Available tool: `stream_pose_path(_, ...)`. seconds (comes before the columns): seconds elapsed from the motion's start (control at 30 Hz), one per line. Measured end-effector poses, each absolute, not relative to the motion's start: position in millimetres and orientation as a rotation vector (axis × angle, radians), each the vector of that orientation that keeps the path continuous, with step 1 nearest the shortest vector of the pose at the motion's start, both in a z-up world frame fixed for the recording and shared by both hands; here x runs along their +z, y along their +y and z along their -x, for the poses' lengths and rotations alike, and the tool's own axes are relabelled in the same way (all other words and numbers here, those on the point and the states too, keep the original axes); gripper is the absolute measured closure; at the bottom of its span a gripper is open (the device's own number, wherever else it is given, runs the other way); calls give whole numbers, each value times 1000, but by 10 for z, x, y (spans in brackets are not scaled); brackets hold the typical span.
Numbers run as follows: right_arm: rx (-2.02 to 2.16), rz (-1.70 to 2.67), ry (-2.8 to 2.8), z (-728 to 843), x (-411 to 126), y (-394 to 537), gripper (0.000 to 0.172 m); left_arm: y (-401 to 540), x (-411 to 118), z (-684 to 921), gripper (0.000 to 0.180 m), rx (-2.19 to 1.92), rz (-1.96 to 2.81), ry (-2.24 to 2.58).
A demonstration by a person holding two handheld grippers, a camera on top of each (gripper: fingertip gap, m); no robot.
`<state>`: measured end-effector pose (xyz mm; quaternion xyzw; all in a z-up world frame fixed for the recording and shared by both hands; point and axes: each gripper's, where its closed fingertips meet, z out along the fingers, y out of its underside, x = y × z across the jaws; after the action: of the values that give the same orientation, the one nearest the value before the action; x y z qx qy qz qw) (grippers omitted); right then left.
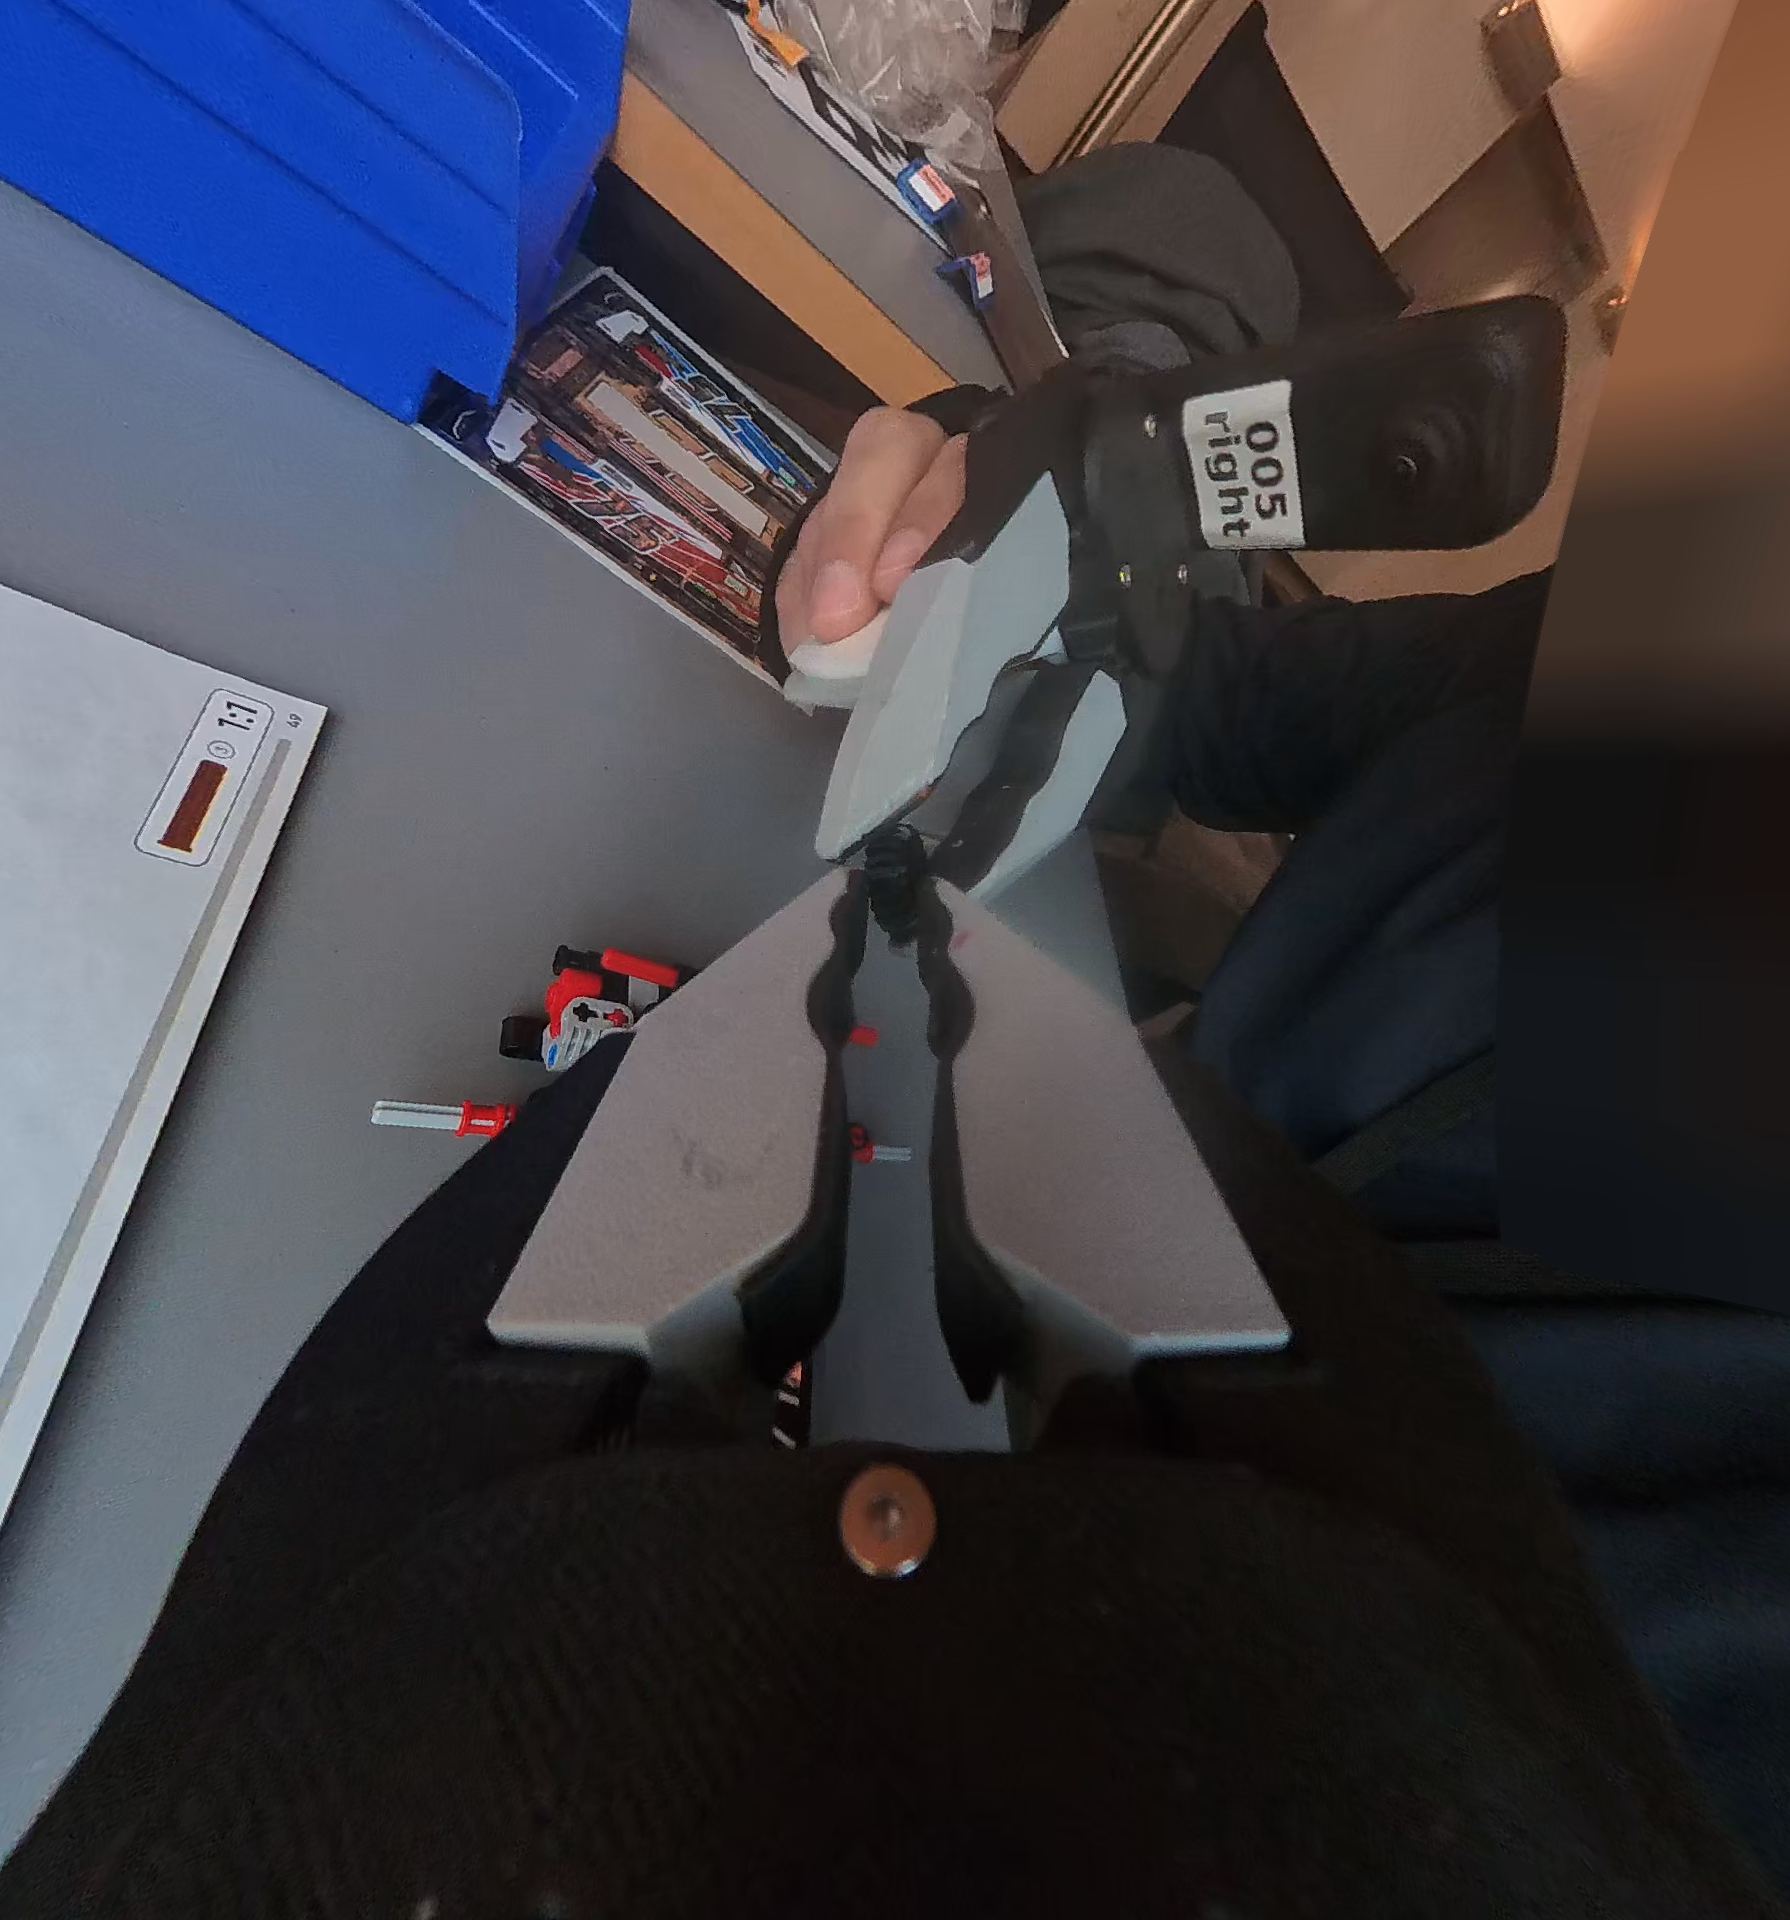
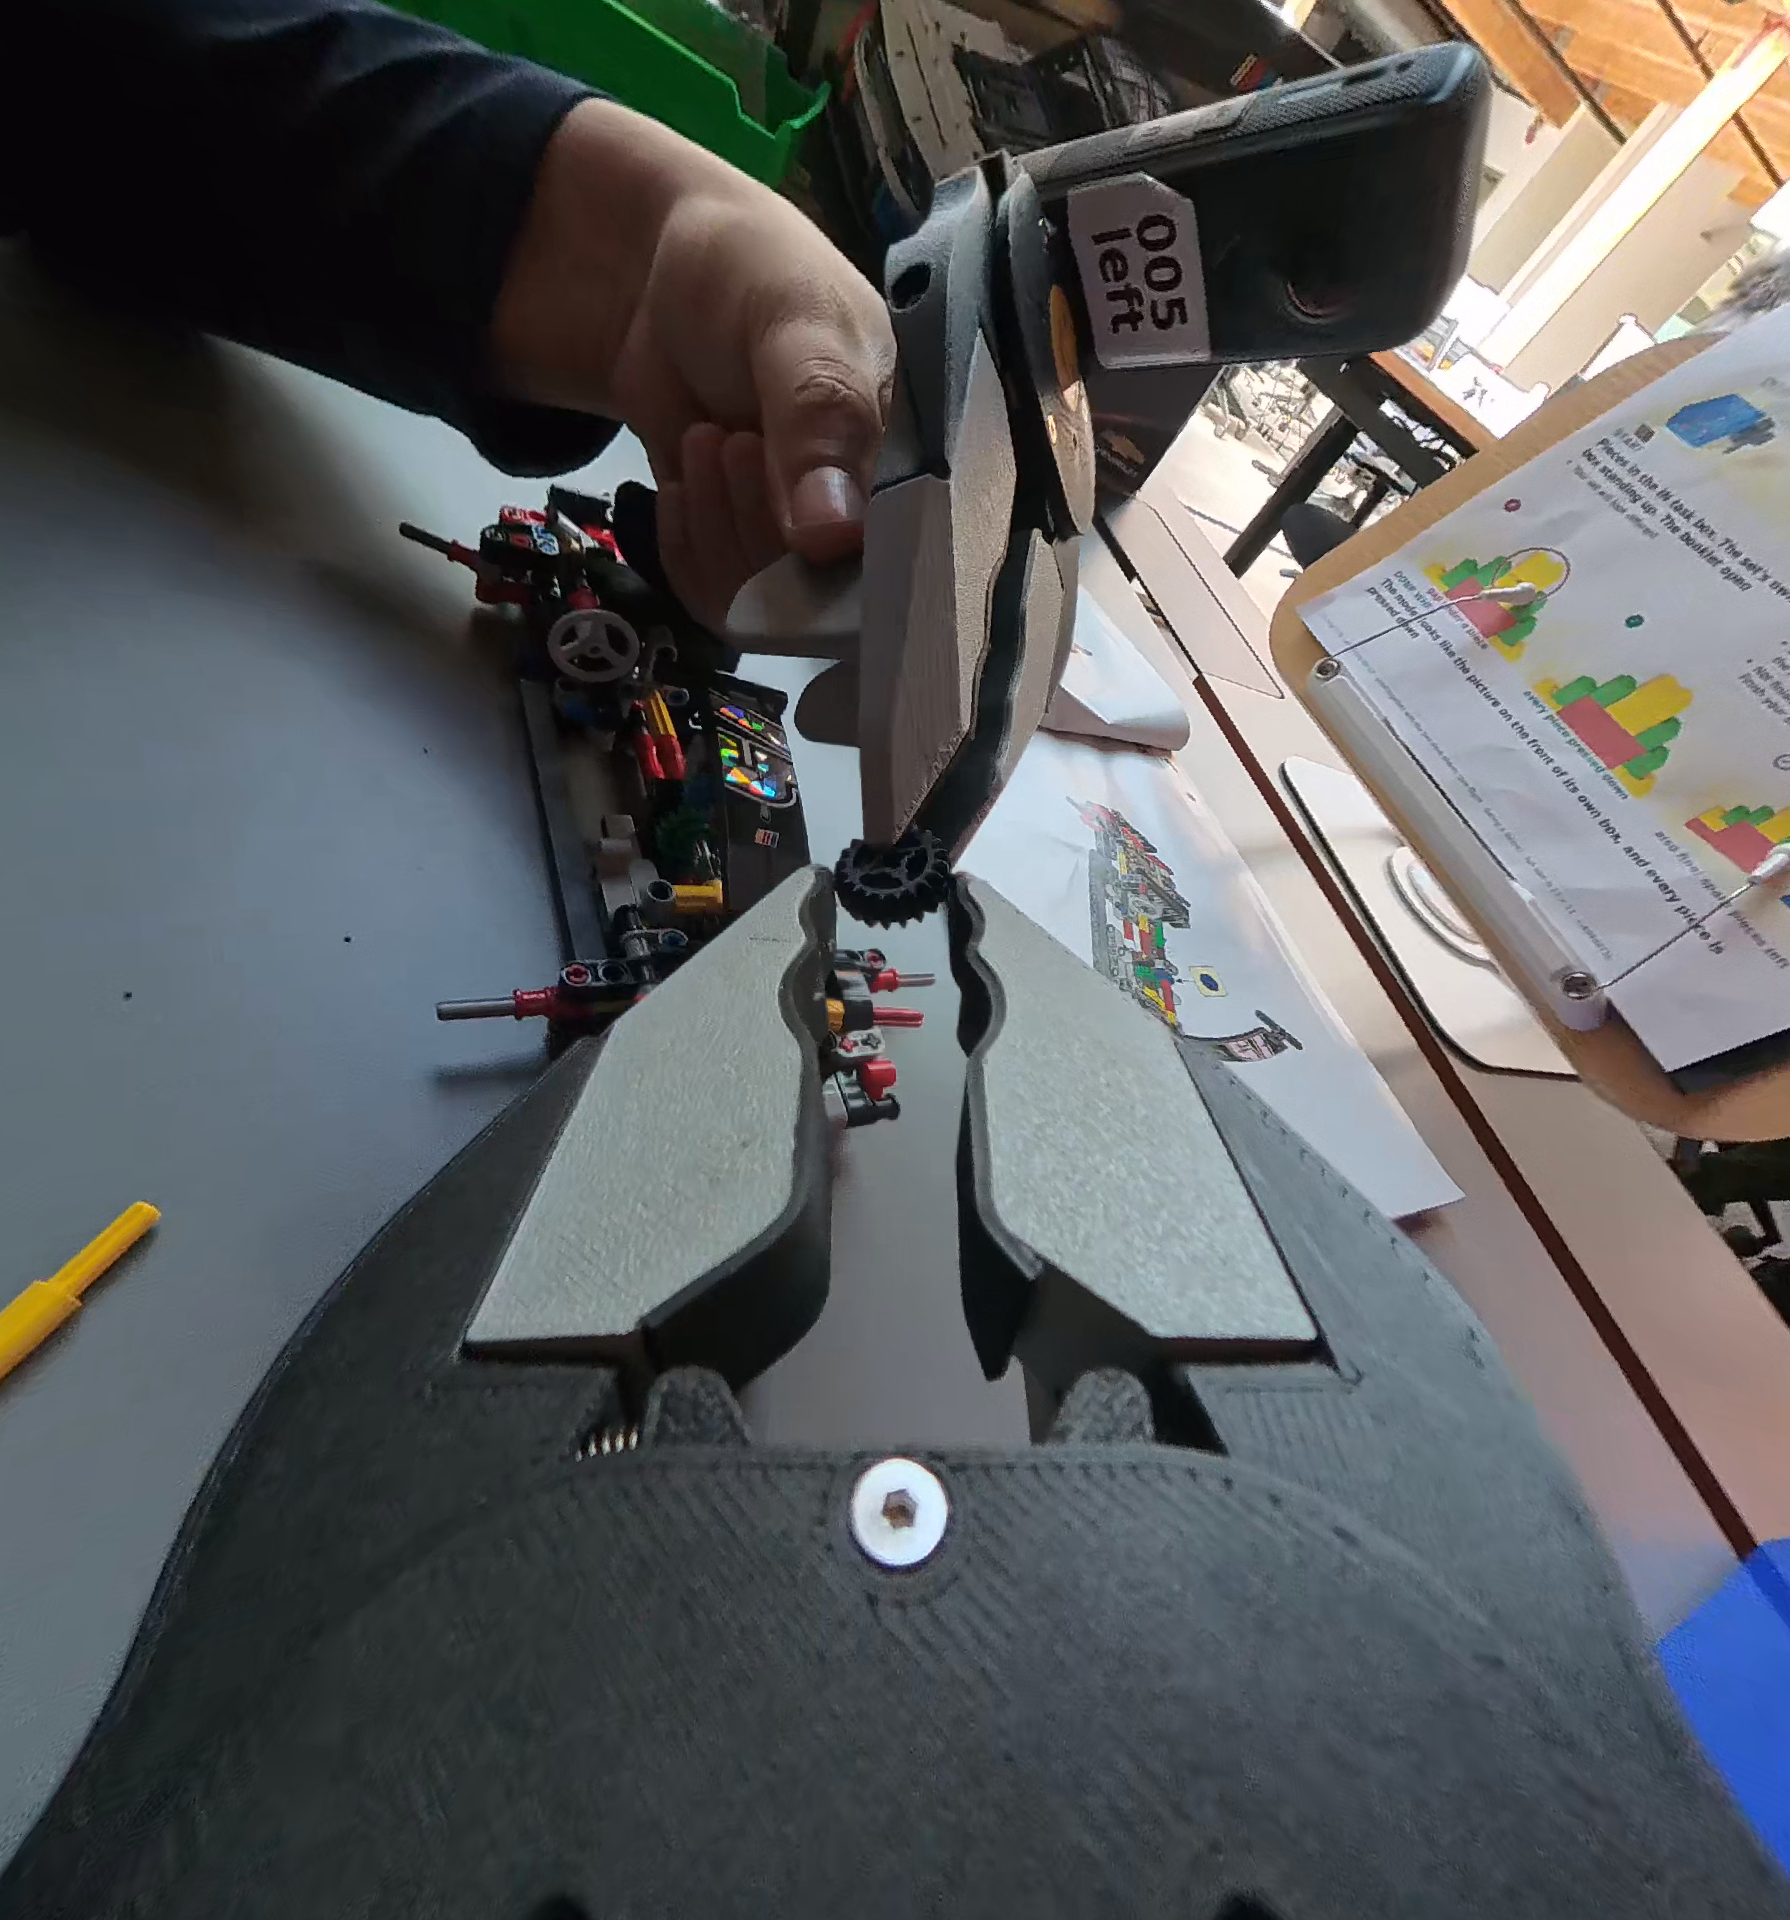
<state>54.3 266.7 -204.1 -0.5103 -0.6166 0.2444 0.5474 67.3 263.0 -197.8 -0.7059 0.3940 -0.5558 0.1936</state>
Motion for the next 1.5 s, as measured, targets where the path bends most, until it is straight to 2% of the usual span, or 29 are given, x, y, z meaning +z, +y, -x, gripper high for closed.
stream_pose_path(0.27, 464, 1149, -1507, -584, -2034, 2669, 153, 2642, -1980, -682, 175, -1578, 2000, 1076)
stream_pose_path(0.57, 152, 1046, -1555, -592, -2060, 2720, 153, 2696, -2028, -704, 175, -1592, 2067, 993)
stream_pose_path(0.7, 278, 1126, -1513, -599, -2012, 2734, 153, 2707, -1950, -693, 172, -1573, 2006, 1026)
stream_pose_path(0.77, 377, 1210, -1493, -627, -2030, 2777, 153, 2756, -1958, -626, 161, -1423, 2007, 1092)
stream_pose_path(0.93, 783, 1466, -1501, -658, -2222, 2762, 154, 2739, -2144, -463, 162, -871, 1907, 1440)
stream_pose_path(1.03, 905, 1504, -1493, -649, -2176, 2715, 154, 2633, -2230, -501, 162, -787, 1866, 1528)
stream_pose_path(1.5, 718, 1522, -1686, -542, -2379, 2616, 153, 2592, -2279, -601, 165, -774, 1809, 1545)
